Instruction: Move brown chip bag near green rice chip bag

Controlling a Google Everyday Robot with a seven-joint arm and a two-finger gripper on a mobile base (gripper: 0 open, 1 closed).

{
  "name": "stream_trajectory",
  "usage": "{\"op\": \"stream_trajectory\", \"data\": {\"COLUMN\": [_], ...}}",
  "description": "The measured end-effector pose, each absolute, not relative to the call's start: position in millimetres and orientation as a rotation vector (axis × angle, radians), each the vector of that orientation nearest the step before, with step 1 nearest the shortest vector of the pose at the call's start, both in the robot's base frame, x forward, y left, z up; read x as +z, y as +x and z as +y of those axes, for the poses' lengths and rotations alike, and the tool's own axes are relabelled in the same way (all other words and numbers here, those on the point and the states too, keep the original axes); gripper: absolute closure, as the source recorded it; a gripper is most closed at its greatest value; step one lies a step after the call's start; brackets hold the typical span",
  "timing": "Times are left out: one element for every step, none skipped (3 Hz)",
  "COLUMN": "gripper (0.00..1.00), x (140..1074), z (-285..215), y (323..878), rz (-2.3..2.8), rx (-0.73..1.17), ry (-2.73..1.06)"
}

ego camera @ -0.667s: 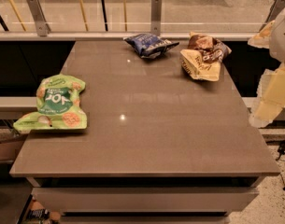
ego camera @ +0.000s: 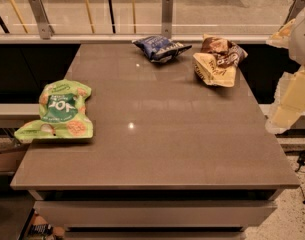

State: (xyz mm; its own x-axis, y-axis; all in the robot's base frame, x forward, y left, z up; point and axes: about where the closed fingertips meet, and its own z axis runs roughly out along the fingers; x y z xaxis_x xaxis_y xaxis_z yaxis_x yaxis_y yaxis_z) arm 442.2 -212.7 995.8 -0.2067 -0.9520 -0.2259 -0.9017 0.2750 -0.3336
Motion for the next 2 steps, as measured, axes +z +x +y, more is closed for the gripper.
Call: {"op": "stream_trajectory", "data": {"gripper": [0.0,0.0], "x": [996,1000], "z": [-218,-231], "y": [458,495], "rz": [2.153,2.103], "rx": [-0.285,-0.436], "ry": [-1.639,-1.598]}}
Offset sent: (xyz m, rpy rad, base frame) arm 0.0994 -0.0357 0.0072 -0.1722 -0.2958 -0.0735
